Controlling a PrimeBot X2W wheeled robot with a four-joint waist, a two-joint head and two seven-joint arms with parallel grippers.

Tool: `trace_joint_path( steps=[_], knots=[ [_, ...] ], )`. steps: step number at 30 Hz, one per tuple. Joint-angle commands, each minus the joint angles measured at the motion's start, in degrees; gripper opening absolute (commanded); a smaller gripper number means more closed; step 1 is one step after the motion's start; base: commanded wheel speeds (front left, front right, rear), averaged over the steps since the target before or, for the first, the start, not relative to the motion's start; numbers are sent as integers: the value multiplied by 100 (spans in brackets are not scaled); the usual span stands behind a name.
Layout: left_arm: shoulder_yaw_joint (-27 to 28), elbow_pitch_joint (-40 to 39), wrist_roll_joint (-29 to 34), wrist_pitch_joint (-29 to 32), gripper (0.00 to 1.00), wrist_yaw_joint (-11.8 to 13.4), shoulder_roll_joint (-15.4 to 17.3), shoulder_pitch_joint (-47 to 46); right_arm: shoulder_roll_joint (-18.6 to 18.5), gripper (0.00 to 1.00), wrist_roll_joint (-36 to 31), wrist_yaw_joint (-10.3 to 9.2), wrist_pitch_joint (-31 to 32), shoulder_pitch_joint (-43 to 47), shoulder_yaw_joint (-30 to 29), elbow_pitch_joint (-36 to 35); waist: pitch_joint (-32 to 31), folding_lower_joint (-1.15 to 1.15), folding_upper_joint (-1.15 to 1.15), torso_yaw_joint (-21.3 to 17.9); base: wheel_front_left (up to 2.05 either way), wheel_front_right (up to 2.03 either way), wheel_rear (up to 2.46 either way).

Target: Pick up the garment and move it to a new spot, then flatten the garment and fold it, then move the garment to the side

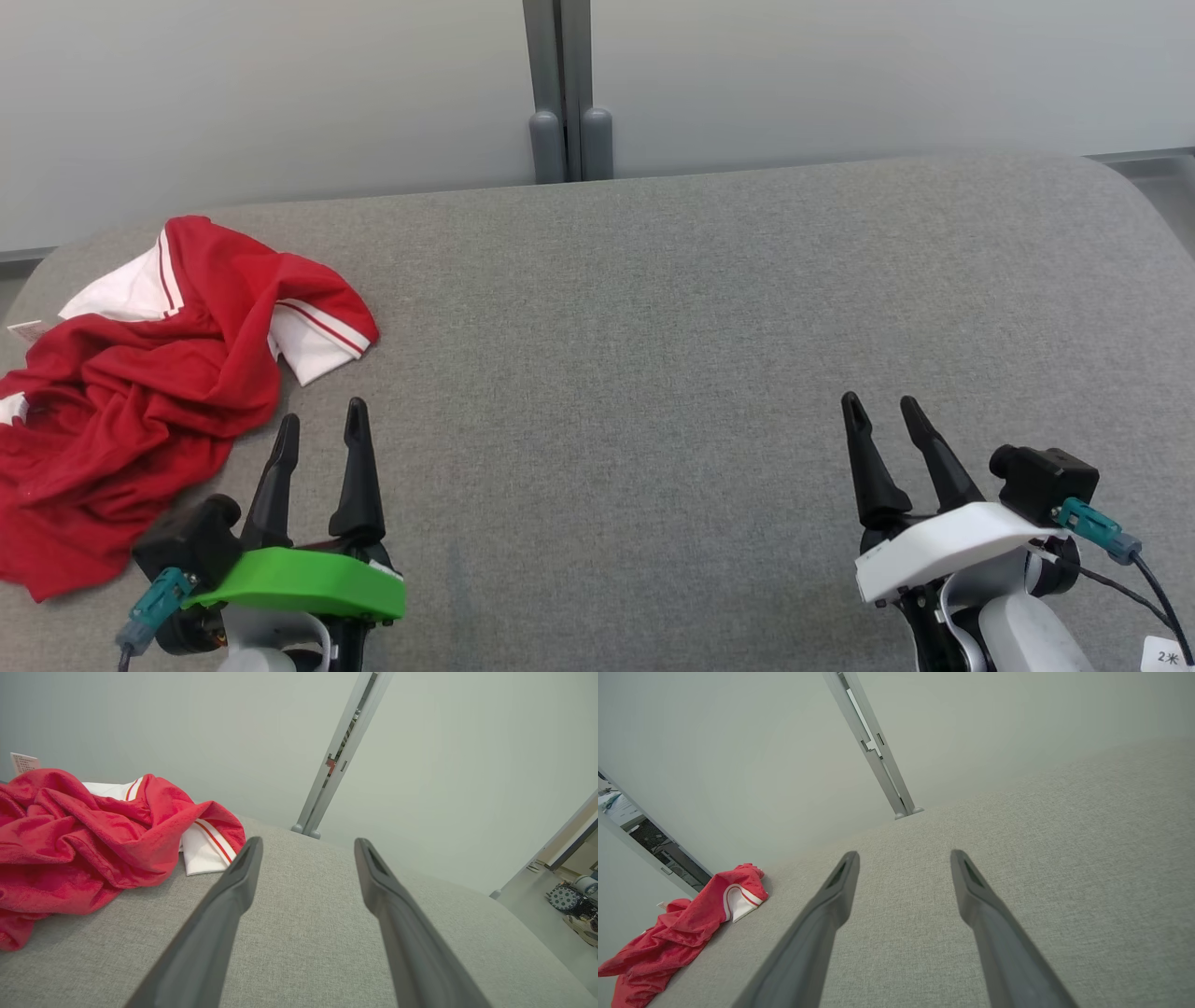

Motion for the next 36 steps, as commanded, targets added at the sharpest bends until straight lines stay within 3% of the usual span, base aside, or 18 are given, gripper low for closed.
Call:
trace_joint_path(
  steps=[1,36],
  knots=[
    [-11,-82,187,-62,100,24,44,21,-15,100,-204,1,-76,-48,-6,-55,1,0,0,-2,0,0,0],
    [-122,5,1840,-502,100,134,54,95,-15,100,-1853,2,-516,-15,-149,-22,104,0,0,-69,0,0,0]
  ],
)
